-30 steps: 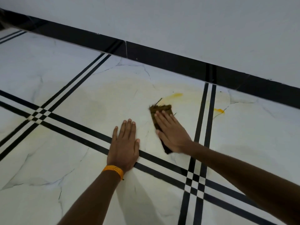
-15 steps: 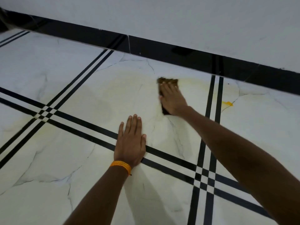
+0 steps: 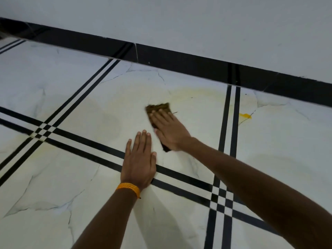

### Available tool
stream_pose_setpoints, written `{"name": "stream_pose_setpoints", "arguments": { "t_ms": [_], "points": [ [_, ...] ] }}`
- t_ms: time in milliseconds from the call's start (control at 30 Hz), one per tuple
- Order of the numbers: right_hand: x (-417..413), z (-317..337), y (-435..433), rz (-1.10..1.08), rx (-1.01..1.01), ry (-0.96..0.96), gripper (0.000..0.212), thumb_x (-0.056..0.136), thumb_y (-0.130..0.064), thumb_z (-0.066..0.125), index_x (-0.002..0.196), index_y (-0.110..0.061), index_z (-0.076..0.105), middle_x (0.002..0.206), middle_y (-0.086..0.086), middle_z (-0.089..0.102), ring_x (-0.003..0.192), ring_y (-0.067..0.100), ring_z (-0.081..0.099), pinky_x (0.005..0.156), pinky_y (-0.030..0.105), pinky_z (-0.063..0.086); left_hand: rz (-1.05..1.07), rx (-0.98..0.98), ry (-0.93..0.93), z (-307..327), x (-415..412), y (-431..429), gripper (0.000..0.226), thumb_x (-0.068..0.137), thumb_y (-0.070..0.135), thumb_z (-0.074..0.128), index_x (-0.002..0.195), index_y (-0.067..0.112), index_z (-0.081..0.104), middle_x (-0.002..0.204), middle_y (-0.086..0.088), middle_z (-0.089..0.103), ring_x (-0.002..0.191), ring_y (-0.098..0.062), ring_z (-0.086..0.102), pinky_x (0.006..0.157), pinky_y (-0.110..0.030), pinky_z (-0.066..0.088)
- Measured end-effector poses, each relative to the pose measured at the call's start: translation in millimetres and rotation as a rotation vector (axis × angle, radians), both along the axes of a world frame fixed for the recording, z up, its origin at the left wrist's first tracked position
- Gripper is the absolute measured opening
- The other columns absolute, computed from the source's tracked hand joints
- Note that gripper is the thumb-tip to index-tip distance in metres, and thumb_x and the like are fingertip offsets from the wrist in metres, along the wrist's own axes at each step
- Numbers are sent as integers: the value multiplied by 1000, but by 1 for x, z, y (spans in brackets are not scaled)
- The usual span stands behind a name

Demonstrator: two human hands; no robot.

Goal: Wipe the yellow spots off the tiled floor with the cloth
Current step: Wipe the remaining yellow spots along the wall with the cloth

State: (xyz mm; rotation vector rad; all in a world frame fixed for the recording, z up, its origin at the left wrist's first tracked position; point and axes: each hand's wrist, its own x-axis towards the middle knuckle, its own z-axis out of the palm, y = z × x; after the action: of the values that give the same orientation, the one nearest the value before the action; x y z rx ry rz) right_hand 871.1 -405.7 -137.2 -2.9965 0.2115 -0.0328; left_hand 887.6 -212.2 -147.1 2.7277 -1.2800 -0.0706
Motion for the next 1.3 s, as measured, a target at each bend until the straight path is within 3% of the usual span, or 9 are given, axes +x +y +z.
{"name": "stream_pose_setpoints", "arguments": {
  "t_ms": [100,233,400,667,833,1000,1100,1200,1300],
  "points": [
    [3,6,-11,144,-13,49,57,109,-38,22,161,-17,13,169,2,13,157,21,7,125,37,2,-1,-18,-13,-1,0,0,66,98,40,11,157,10,8,165,-10,8,152,-24,4,123,-47,8],
    [9,11,-78,-220,-2,32,58,109,-37,26,161,-14,17,169,5,17,155,27,14,124,40,9,3,-38,1,-4,2,2,66,98,41,10,157,12,6,165,-8,7,152,-22,3,123,-44,4],
    [-81,7,-130,-523,-33,66,64,107,-47,8,162,-16,5,170,4,6,157,24,2,127,44,-2,1,-45,-9,-5,2,1,67,97,41,9,157,11,7,165,-8,8,152,-23,5,123,-46,6],
    [-234,6,-97,-285,25,97,66,104,-52,9,161,-19,6,169,-2,1,156,10,-8,128,40,5,5,-10,-40,-3,2,0,69,97,42,7,156,7,13,163,-12,15,151,-27,13,122,-48,13],
    [-228,1,-129,-596,13,24,73,101,-54,13,161,-12,8,169,6,4,157,23,0,127,43,5,2,11,-58,-3,2,0,68,97,40,9,155,6,15,162,-14,18,151,-30,16,121,-51,17],
    [-140,10,-156,-1043,99,26,72,104,-47,17,159,0,10,167,23,9,155,37,8,126,50,7,1,8,-51,-2,3,0,68,97,41,9,156,6,15,163,-14,17,151,-29,15,121,-50,15],
    [-108,15,-119,-740,57,1,80,97,-51,4,157,-1,22,164,23,23,151,37,21,125,52,17,-6,12,-43,-1,3,0,69,96,42,7,156,7,13,163,-13,16,151,-28,14,122,-49,14],
    [-134,9,-65,-313,55,75,73,102,-54,4,161,-12,10,169,6,8,157,24,3,128,44,7,2,1,-40,-1,3,1,70,97,43,7,155,6,15,162,-14,18,150,-29,16,121,-50,15],
    [-163,7,-90,-423,20,-5,68,105,-51,19,159,-10,22,166,8,22,155,31,15,126,47,14,1,3,-53,-2,3,0,69,97,42,7,155,6,15,162,-14,18,150,-29,16,121,-49,15]
  ]
}}
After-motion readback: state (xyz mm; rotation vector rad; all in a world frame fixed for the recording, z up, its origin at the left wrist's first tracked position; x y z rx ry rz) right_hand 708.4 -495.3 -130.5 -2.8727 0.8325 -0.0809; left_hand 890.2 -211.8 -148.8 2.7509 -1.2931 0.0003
